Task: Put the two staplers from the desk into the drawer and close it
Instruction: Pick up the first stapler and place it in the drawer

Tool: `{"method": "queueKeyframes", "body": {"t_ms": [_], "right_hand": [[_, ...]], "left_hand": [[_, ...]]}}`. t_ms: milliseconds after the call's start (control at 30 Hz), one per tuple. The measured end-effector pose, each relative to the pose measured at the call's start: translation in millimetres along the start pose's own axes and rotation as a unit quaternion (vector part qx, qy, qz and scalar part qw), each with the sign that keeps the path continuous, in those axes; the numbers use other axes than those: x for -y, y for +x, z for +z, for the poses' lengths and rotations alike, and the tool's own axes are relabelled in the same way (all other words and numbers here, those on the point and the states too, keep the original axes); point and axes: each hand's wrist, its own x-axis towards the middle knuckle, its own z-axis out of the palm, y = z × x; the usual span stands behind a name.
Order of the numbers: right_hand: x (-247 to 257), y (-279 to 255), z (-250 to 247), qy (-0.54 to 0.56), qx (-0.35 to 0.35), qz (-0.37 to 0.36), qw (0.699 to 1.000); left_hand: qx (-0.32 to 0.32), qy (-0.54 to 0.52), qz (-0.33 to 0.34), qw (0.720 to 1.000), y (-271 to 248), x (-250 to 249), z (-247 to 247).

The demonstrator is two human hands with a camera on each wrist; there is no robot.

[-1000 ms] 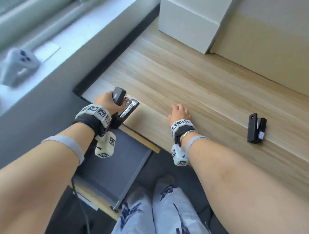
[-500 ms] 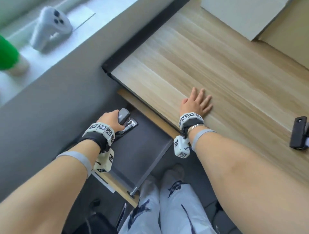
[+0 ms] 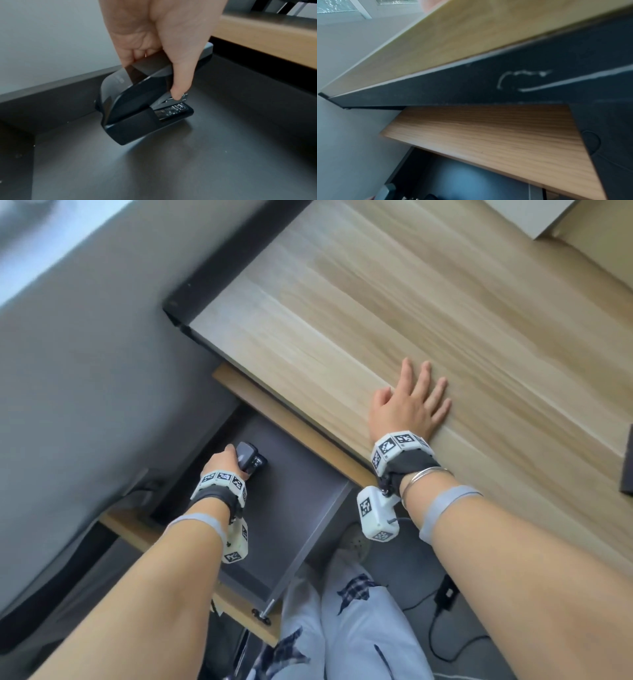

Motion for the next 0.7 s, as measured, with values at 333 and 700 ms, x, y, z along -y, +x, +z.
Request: {"method": "queueKeyframes", "body": {"t_ms": [333, 700], "right_hand": [[-0.3, 0.2, 2.1, 0.001, -0.026, -0.003, 1.000], [-0.5, -2.0, 0.7, 0.008, -0.031, -0.003, 0.999]], "left_hand": [[0.044, -0.027, -0.034, 0.998, 27.7, 4.5, 22.7], [0.050, -0.031, -0.022, 0.998, 17.3, 0.6, 12.7]]}}
